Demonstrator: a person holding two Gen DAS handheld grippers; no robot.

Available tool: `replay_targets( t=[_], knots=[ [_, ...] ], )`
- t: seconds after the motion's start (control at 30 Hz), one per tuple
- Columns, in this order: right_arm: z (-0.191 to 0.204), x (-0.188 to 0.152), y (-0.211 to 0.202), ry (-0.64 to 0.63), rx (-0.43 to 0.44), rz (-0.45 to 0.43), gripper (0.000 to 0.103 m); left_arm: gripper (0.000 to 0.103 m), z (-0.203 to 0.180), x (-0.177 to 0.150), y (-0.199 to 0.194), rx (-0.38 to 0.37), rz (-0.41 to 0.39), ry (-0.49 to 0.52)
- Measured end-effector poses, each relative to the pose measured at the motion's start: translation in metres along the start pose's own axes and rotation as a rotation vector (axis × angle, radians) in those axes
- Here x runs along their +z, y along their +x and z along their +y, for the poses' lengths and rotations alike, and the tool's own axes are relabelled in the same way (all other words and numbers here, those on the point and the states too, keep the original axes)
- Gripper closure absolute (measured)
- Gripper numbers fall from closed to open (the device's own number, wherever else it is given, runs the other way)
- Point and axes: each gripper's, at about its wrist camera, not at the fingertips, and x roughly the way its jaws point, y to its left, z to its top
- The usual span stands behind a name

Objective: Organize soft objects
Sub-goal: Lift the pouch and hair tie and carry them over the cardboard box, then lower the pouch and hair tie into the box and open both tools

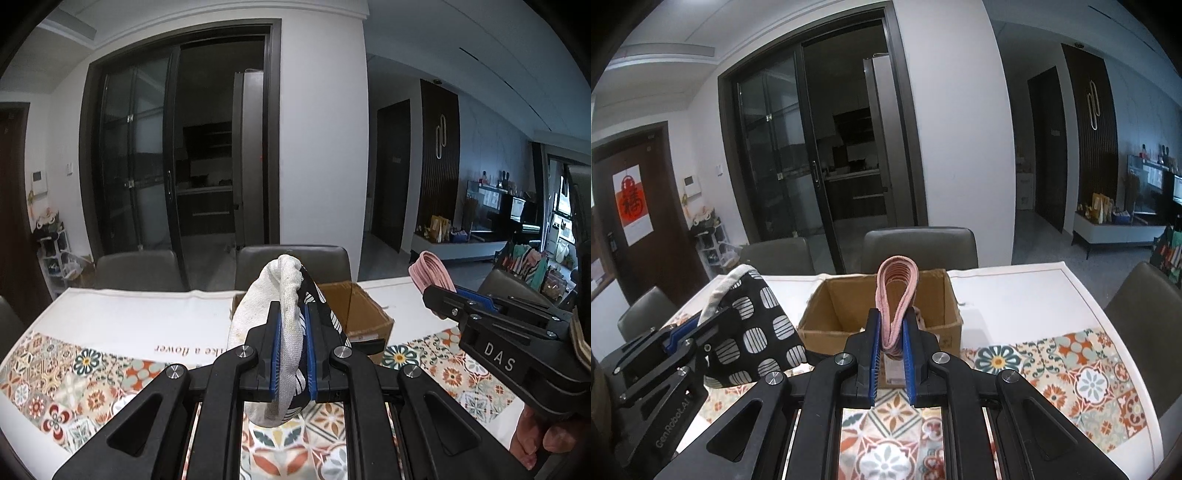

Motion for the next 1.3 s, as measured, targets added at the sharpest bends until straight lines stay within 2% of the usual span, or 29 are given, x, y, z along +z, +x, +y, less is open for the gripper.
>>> replay_targets(
  t=[0.37, 0.73, 1.3],
  knots=[
    [-0.002, 0.015, 0.047, -0.014, -0.019, 0.009, 0.09, 0.09, 0.006, 0.012, 0.043, 0.012, -0.024, 0.02],
    [-0.006, 0.02, 0.101, -0.053, -0.035, 0.053, 0.09, 0.09, 0.009, 0.013, 0.102, 0.014, 0.021, 0.021],
    [-0.021, 0.01, 0.177, -0.061, -0.047, 0.179, 0.09, 0.089, 0.01, -0.001, 0.194, -0.05, 0.23, 0.002]
  ],
)
